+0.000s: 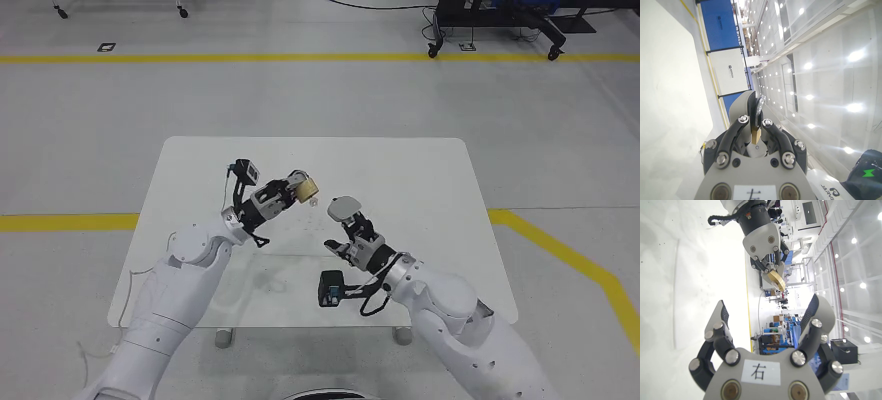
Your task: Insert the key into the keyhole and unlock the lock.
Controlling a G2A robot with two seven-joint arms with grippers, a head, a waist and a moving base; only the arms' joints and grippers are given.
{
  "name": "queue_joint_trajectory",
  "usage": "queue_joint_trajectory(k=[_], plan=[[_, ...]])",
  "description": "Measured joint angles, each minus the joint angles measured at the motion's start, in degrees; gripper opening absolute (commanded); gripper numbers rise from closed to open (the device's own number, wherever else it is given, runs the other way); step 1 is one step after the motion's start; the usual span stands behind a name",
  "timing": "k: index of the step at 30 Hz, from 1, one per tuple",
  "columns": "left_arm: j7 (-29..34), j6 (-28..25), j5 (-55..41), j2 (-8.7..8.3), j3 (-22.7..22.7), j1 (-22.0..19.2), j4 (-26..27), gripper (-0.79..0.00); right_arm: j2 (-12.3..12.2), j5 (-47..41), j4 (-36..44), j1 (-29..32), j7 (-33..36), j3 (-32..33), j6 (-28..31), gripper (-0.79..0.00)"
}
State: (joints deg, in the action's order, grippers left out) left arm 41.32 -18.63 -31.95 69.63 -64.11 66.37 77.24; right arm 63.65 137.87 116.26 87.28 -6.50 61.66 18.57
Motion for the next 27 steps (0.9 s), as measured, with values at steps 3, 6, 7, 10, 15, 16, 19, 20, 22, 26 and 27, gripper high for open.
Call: queue_joint_trajectory(k=[3, 6, 7, 10, 15, 16, 19, 20, 22, 26, 27], plan=[[-3.33, -5.71, 4.42, 0.36, 0.78, -0.29, -1.3, -0.785, 0.02, -6.13, -3.82, -2.42, -6.17, 2.07, 1.35, -0.785], [-5.72, -10.03, 7.01, 0.7, 1.25, -0.6, -2.25, -0.785, 0.1, -7.9, -5.33, -3.77, -5.07, 2.33, 3.64, -0.785], [-6.29, -11.33, 7.9, 0.78, 1.3, -0.79, -2.47, -0.785, 0.07, -8.75, -5.69, -4.38, -5.8, 2.25, 5.49, -0.785], [-6.83, -13.44, 9.73, 0.89, 1.22, -1.29, -2.68, -0.785, -0.31, -9.88, -6.99, -6.54, -8.7, 3.0, 11.73, -0.785], [-7.95, -14.96, 14.77, 0.87, 1.07, -1.64, -2.14, -0.785, -0.82, -8.4, -7.27, -8.14, -9.26, 4.06, 15.97, -0.785], [-8.16, -15.0, 15.95, 0.86, 1.12, -1.6, -1.87, -0.785, -0.88, -8.36, -7.27, -8.3, -9.03, 4.25, 16.3, -0.785], [-8.36, -14.73, 16.88, 0.94, 1.44, -1.3, -1.34, -0.785, -0.99, -8.3, -7.21, -8.84, -8.53, 4.1, 17.78, -0.785], [-8.35, -14.71, 17.18, 0.96, 1.52, -1.27, -1.29, -0.785, -1.01, -8.24, -7.2, -9.07, -8.5, 3.91, 18.23, -0.785], [-8.4, -14.9, 17.89, 1.01, 1.72, -1.12, -1.2, -0.785, -1.02, -8.36, -7.3, -9.56, -8.61, 3.49, 18.68, -0.785], [-8.32, -15.05, 18.21, 1.09, 1.99, -0.83, -1.13, -0.785, -0.95, -8.87, -7.76, -10.37, -8.74, 2.64, 18.5, -0.785], [-8.24, -14.94, 18.13, 1.11, 2.01, -0.81, -1.16, -0.785, -0.92, -9.0, -7.91, -10.57, -8.73, 2.4, 18.45, -0.785]])
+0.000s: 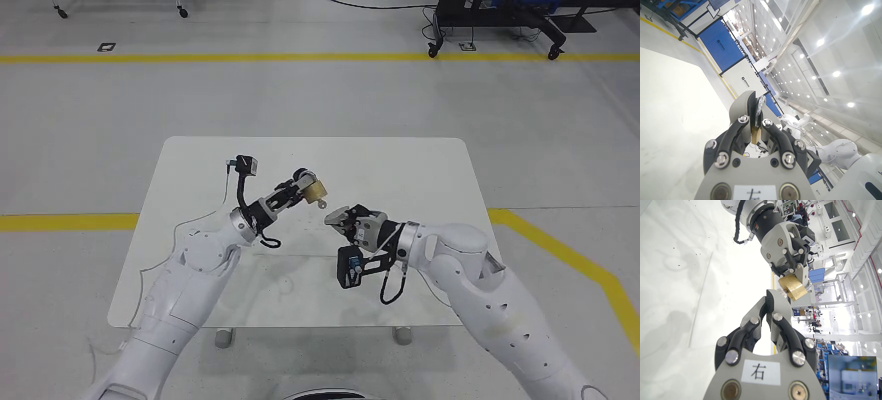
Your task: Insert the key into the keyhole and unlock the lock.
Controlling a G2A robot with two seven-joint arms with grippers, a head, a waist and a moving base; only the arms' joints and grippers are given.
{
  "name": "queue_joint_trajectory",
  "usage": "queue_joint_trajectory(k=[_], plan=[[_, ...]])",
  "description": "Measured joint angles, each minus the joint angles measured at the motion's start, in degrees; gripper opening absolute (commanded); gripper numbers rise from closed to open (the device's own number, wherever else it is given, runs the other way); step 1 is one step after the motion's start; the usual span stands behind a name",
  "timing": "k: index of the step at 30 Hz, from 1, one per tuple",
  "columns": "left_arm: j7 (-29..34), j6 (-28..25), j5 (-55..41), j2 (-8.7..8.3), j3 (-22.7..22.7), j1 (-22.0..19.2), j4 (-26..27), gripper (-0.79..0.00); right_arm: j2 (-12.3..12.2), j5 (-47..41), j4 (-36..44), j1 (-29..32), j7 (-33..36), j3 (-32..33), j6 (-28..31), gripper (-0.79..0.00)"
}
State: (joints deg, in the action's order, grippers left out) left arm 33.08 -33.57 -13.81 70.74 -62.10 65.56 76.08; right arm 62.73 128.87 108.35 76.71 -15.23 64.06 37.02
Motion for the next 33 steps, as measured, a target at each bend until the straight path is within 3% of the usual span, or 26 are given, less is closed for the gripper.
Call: queue_joint_trajectory(k=[14, 21, 26, 29, 33], plan=[[5.75, 2.63, -5.85, -0.01, -0.34, -0.1, -1.36, -0.785, 0.4, -2.65, -2.46, -2.09, 1.29, -1.81, -2.7, -0.785], [7.38, 8.07, -9.81, 0.05, -0.67, -0.58, -1.87, -0.785, 0.21, -2.47, -1.97, -1.57, -0.58, -1.66, -5.27, -0.785], [6.88, 12.49, -13.67, 0.26, -1.07, -0.73, -2.1, -0.785, -0.19, -1.13, -1.68, 0.21, -1.85, -0.69, -8.2, -0.588], [7.04, 14.58, -15.17, 0.3, -1.36, -0.71, -2.16, -0.785, -0.4, -0.14, -1.66, 1.13, -2.2, -0.02, -10.18, -0.542], [7.25, 19.54, -15.91, 0.25, -1.54, -0.82, -2.36, -0.785, -0.48, 2.85, -1.05, 2.13, -0.15, -0.06, -13.46, -0.548]])
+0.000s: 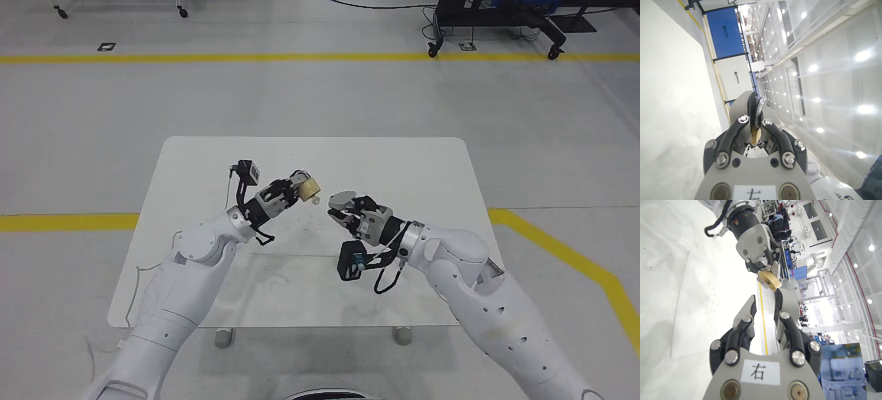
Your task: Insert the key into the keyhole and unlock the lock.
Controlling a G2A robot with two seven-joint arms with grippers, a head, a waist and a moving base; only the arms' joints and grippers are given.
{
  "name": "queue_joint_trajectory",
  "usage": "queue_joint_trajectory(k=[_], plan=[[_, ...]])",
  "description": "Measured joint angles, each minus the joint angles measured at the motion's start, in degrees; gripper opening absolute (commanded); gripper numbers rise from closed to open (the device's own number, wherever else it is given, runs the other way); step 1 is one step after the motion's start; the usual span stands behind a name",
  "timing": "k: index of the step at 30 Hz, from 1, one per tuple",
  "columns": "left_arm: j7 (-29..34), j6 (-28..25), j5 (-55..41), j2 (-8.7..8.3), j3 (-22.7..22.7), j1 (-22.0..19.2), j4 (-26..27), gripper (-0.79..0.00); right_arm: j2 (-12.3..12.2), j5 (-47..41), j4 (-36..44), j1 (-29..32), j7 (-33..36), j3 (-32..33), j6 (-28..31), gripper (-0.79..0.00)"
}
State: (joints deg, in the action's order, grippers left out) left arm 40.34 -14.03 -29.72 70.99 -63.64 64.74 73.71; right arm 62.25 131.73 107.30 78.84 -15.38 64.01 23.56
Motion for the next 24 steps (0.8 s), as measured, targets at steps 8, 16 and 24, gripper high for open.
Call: queue_joint_trajectory(k=[8, 16, 24], plan=[[0.1, 6.7, -0.51, -0.1, -0.37, 0.27, 1.44, -0.785, 0.79, 5.56, -0.22, -1.72, 7.33, -4.24, -1.0, -0.496], [-0.49, 7.46, 0.43, -0.1, -0.66, 0.57, 1.83, -0.785, 1.74, 7.34, -1.14, -3.92, 11.75, -7.66, -0.91, -0.548], [0.01, 7.36, 0.62, 0.04, -0.48, 0.37, 1.39, -0.785, 2.35, 7.6, -1.99, -5.04, 13.03, -9.39, -0.61, -0.625]])
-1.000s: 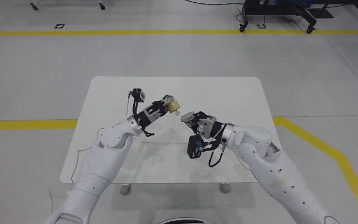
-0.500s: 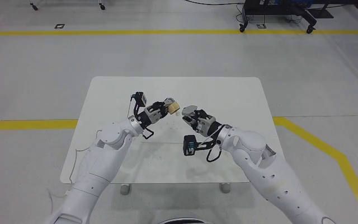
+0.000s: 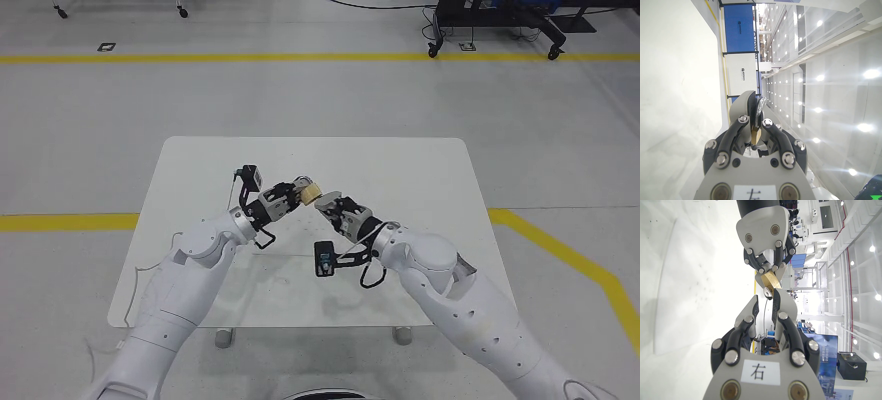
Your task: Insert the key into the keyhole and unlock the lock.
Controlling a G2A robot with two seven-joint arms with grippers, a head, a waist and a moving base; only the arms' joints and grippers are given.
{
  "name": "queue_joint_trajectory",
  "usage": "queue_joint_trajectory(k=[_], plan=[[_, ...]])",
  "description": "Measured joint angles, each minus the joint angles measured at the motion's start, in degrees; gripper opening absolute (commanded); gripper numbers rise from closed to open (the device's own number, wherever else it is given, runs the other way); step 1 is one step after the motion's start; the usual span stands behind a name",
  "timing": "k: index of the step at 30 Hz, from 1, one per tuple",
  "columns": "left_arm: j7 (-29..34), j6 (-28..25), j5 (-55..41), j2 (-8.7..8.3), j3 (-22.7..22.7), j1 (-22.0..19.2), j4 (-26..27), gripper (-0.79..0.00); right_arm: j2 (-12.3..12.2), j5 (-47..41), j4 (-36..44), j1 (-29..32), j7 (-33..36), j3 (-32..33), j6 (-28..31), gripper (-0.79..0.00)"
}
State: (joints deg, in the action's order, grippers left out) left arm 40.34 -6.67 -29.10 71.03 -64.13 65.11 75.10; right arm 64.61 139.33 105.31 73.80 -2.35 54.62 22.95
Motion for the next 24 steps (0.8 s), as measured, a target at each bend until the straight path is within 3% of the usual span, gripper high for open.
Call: queue_joint_trajectory(k=[3, 5, 24], plan=[[0.13, -0.09, 0.15, 0.05, 0.05, -0.07, -0.17, -0.785, 0.21, -0.63, -0.3, -0.14, 0.31, -0.23, -0.31, -0.659], [0.26, -0.22, 0.18, 0.08, 0.06, -0.07, -0.25, -0.785, 0.38, -1.71, -0.57, -0.15, 0.34, -0.24, -0.75, -0.785], [1.53, -4.62, 0.65, 0.42, 0.23, 0.08, -0.4, -0.785, 1.3, -22.24, -6.15, 1.32, -6.66, 4.54, -4.88, -0.785]])
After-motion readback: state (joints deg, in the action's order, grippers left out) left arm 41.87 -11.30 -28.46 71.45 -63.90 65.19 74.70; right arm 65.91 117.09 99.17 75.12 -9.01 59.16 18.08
